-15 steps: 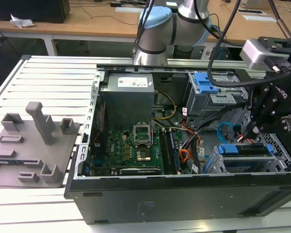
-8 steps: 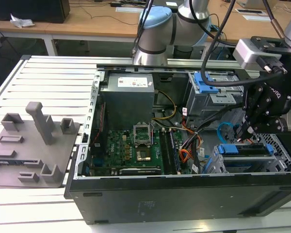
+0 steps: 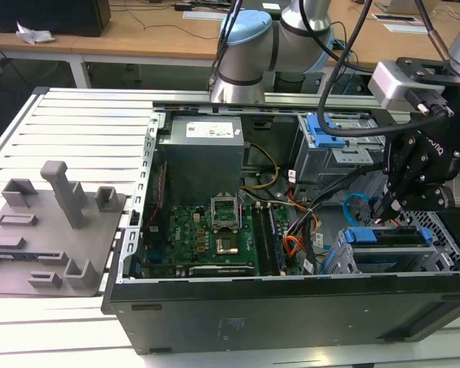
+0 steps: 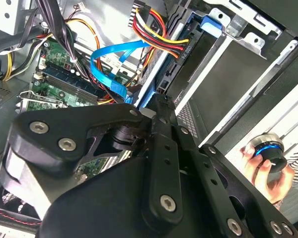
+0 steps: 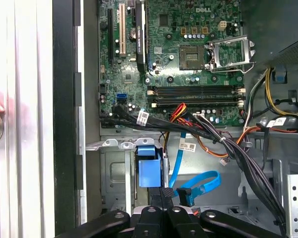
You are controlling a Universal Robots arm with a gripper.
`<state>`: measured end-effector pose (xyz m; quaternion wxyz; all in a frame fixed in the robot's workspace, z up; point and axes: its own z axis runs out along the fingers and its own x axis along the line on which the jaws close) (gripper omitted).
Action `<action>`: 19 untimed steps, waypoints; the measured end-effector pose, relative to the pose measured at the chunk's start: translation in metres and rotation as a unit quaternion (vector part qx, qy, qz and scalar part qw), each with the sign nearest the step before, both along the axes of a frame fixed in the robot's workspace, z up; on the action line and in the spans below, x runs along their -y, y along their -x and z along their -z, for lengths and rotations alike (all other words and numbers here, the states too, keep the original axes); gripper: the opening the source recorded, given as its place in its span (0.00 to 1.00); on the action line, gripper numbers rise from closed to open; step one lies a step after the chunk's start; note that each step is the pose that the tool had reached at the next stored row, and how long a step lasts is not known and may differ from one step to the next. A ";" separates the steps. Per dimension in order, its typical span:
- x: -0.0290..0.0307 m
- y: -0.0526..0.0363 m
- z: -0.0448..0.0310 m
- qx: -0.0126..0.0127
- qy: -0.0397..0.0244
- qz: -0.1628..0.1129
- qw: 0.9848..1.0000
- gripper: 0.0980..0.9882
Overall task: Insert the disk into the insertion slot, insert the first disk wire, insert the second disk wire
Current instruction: 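Insert the first disk wire, then insert the second disk wire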
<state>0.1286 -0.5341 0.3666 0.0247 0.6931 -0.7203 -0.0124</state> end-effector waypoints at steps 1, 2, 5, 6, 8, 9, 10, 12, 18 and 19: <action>0.0000 0.0000 0.0000 0.000 0.000 0.000 1.000 0.01; 0.0000 0.0000 0.0000 0.000 0.000 0.000 1.000 0.01; 0.0000 0.0001 0.0000 0.000 0.000 0.000 1.000 0.01; 0.0000 0.0001 0.0000 0.000 0.000 0.000 1.000 0.08; 0.0000 0.0001 0.0000 0.000 0.000 0.000 1.000 0.22; 0.0000 0.0002 0.0000 0.000 0.000 0.000 1.000 0.22; 0.0000 0.0002 0.0000 0.000 0.000 0.000 1.000 0.30; 0.0000 0.0002 0.0000 0.000 0.000 0.000 1.000 0.30; 0.0000 0.0001 0.0002 0.000 0.000 -0.087 0.996 0.30; 0.0000 0.0001 0.0003 0.000 0.000 -0.087 0.996 0.30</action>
